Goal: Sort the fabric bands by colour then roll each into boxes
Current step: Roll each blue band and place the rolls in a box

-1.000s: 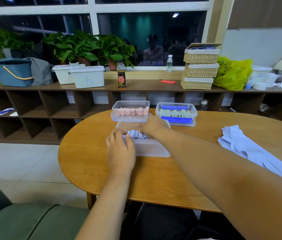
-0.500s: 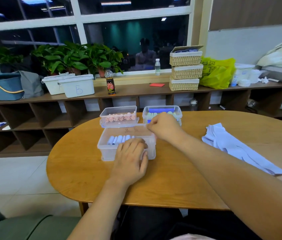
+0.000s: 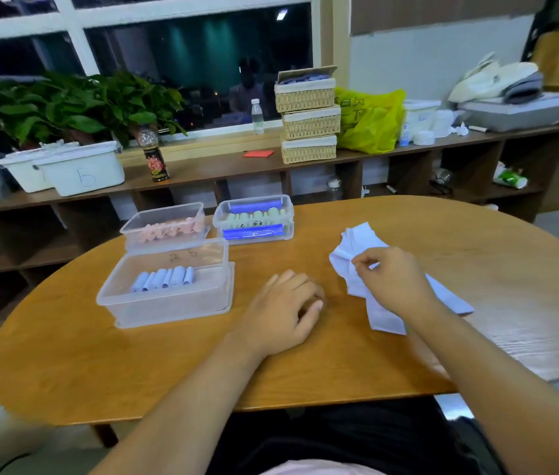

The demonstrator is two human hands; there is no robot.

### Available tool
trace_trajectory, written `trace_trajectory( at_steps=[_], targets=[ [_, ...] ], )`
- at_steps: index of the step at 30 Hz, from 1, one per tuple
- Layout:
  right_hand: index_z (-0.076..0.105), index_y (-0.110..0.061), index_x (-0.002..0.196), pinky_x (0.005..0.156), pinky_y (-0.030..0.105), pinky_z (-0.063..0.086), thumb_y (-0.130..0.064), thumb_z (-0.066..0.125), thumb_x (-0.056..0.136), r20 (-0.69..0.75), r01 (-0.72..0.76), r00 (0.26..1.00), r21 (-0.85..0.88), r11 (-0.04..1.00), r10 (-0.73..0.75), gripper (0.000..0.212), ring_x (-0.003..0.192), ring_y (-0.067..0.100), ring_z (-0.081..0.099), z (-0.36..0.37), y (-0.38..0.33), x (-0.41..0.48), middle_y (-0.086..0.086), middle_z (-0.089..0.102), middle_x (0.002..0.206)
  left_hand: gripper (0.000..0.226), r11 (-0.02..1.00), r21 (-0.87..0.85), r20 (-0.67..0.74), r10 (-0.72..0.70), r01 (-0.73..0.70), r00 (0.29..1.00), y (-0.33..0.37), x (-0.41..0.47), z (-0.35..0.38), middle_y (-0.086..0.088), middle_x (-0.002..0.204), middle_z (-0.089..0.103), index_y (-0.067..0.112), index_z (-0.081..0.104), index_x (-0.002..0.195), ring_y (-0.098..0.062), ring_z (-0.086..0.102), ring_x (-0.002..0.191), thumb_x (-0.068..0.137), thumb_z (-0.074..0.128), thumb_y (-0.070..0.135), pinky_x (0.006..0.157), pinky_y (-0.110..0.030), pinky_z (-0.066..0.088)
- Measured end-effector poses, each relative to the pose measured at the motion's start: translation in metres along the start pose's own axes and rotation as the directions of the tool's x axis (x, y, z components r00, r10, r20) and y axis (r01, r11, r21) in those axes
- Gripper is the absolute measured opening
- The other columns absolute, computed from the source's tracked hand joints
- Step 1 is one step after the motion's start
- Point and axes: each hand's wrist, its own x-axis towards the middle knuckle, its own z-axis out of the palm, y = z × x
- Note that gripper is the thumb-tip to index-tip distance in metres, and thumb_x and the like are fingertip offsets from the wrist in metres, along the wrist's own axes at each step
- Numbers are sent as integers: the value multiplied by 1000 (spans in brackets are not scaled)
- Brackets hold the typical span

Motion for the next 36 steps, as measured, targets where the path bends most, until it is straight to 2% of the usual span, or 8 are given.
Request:
trace_trajectory(
  at_steps=[5, 11, 18, 24, 27, 29, 32, 36],
  targets=[
    [80, -27, 108, 62, 9, 39, -18, 62, 100, -14, -24, 1000, 14, 1000, 24, 22, 78, 0, 63, -17, 38, 20, -14, 75, 105, 15, 991, -94, 8, -92, 92, 996, 11, 39, 26, 16, 109, 64, 29, 68, 109, -9, 51, 101, 104, 55, 36, 92, -40, 45],
    [74, -21, 127, 73, 26, 48, -19, 61, 100, 85, -42, 995, -62, 997, 47, 30, 92, 17, 65, -16, 68, 97, 0, 74, 109, 17, 959, -93, -20, -271, 268, 962, 1, 47, 42, 18, 109, 62, 30, 68, 111, -3, 46, 101, 102, 54, 35, 96, -35, 45],
    [65, -26, 141, 102, 43, 55, -16, 49, 102, 229, 48, 973, -299, 953, 23, 43, 125, 30, 61, 8, 76, 159, 3, 64, 144, 15, 911, -112, -62, -405, 397, 912, -1, 44, 36, 18, 108, 62, 28, 67, 113, -8, 51, 106, 101, 58, 28, 95, -34, 46],
    [71, -33, 102, 84, 38, 54, -22, 60, 93, 180, 108, 983, -385, 917, -40, 18, 104, 22, 59, 2, 68, 154, -3, 70, 110, 17, 875, -147, -55, -472, 461, 880, -6, 32, 26, 18, 112, 63, 29, 67, 116, -6, 50, 106, 101, 59, 28, 95, -33, 49],
    [68, -34, 88, 86, 39, 50, -24, 65, 89, 78, 94, 994, -242, 966, -77, 11, 106, 17, 52, -7, 52, 143, -11, 65, 102, 15, 848, -197, -72, -513, 492, 855, -11, 27, 21, 20, 108, 60, 31, 67, 114, -4, 50, 101, 101, 60, 28, 90, -32, 49],
    [68, -29, 82, 78, 35, 52, -19, 67, 88, 20, 73, 997, 33, 997, -74, 11, 95, 15, 62, -12, 39, 135, -5, 70, 93, 14, 826, -241, -73, -539, 510, 839, -13, 24, 18, 22, 106, 59, 34, 66, 113, -3, 50, 102, 101, 61, 28, 90, -30, 49],
    [67, -15, 89, 74, 41, 53, -12, 71, 91, 54, 47, 995, 470, 882, -82, 5, 76, 19, 62, -26, 8, 113, 22, 71, 88, 15, 774, -366, -75, -578, 517, 813, -14, 20, 14, 25, 109, 60, 38, 65, 112, -1, 54, 111, 101, 63, 27, 92, -32, 53],
    [71, -13, 103, 73, 40, 58, -10, 79, 93, 67, 102, 979, 655, 748, -192, 13, 83, 22, 69, -43, -42, 87, 22, 76, 96, 17, 671, -572, -99, -628, 472, 772, -11, 14, 7, 19, 116, 67, 38, 65, 114, -2, 61, 114, 103, 65, 26, 97, -36, 54]
  ],
)
